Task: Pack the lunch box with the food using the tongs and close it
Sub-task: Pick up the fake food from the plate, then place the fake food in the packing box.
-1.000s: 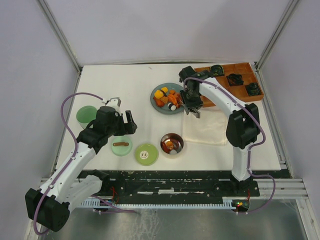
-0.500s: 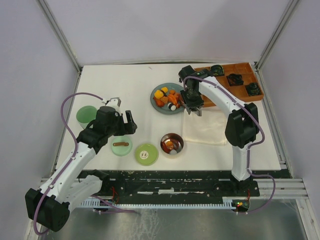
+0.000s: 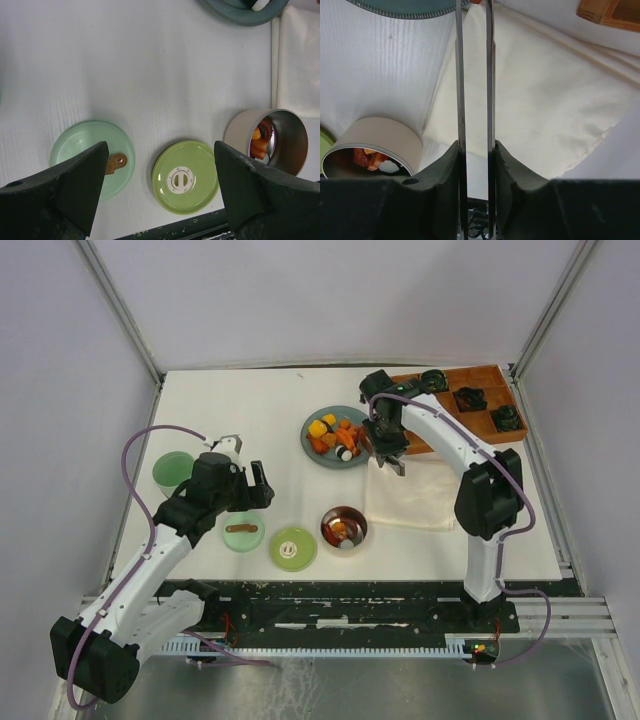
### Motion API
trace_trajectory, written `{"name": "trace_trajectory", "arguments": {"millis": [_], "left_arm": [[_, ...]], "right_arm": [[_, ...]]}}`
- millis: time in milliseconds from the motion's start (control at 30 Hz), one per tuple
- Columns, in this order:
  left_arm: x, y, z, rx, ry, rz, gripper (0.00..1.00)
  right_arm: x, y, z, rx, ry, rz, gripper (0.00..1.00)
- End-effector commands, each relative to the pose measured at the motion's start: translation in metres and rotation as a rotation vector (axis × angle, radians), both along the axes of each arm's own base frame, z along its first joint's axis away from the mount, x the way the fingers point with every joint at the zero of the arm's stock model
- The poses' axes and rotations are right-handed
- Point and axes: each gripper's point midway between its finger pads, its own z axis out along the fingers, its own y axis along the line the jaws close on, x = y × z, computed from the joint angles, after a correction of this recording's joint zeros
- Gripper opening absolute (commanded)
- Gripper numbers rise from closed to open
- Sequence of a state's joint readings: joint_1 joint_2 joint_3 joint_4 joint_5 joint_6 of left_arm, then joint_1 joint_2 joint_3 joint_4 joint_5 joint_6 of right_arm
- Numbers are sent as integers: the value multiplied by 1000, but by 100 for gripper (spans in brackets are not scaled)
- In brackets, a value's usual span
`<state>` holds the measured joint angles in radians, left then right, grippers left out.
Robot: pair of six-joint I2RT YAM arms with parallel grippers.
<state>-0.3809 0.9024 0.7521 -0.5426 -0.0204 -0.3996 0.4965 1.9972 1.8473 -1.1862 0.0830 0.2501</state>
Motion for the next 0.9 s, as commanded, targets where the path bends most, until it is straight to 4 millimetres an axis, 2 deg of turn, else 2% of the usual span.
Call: {"name": "trace_trajectory", "arguments": {"millis": [0,200,300,500,700,867], "left_arm": [[8,-2,13,-31,-55,14,92],[8,-3,14,-32,-56,12,92],[8,-3,14,-33,-55,11,92],[8,-3,14,-35,-54,9,92],[8,-4,13,-37,-51,6,92],[8,-4,13,-39,-51,6,92]], "right_arm": [[6,3,59,110,-185,-44,27],[-13,2,81,197,-225,-72,26],[-31,12,89,298,-206,-63,26],[-71,20,101,412,-137,-25,26],[-125,23,99,402,-8,122,27],[-168,23,81,267,77,236,27]]}}
